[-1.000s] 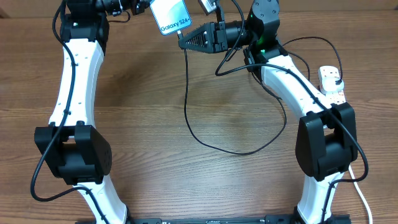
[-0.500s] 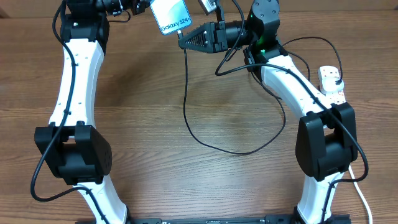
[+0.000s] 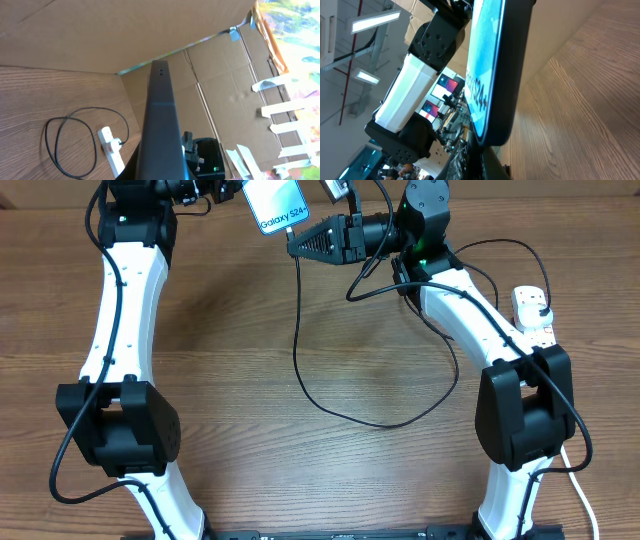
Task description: Plug charger to phone and switch on socket
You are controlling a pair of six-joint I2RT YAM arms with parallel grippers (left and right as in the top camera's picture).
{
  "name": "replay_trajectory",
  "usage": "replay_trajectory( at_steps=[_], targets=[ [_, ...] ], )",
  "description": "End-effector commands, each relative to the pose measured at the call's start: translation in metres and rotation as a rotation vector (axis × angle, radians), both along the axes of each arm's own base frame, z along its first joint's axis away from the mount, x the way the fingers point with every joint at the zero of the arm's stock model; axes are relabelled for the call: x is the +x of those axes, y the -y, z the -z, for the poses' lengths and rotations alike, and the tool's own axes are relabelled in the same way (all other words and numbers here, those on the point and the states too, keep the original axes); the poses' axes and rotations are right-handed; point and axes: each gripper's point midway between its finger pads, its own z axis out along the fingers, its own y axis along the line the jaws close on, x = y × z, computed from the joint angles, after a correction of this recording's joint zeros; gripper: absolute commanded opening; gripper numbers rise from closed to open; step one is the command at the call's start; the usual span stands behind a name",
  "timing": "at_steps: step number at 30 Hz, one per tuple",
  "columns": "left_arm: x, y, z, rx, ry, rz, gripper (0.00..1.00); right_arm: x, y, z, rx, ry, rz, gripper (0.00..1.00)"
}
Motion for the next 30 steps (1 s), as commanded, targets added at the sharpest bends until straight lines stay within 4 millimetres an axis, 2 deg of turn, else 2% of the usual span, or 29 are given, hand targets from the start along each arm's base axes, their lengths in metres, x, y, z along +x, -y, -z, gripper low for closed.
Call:
replay_trajectory(
  at_steps=[1, 30],
  targets=[
    [-0.0151, 0.014, -0.0177, -0.002, 0.041, 0.052, 0.04, -0.0004, 0.0035, -0.0297, 0.032, 0.058, 0.048, 0.04],
    [-0.0173, 0.0148, -0.0209, -0.003, 0.062, 0.066, 0.04, -0.0034, 0.0029, -0.0286, 0.027, 0.056, 0.031, 0.04]
  ],
)
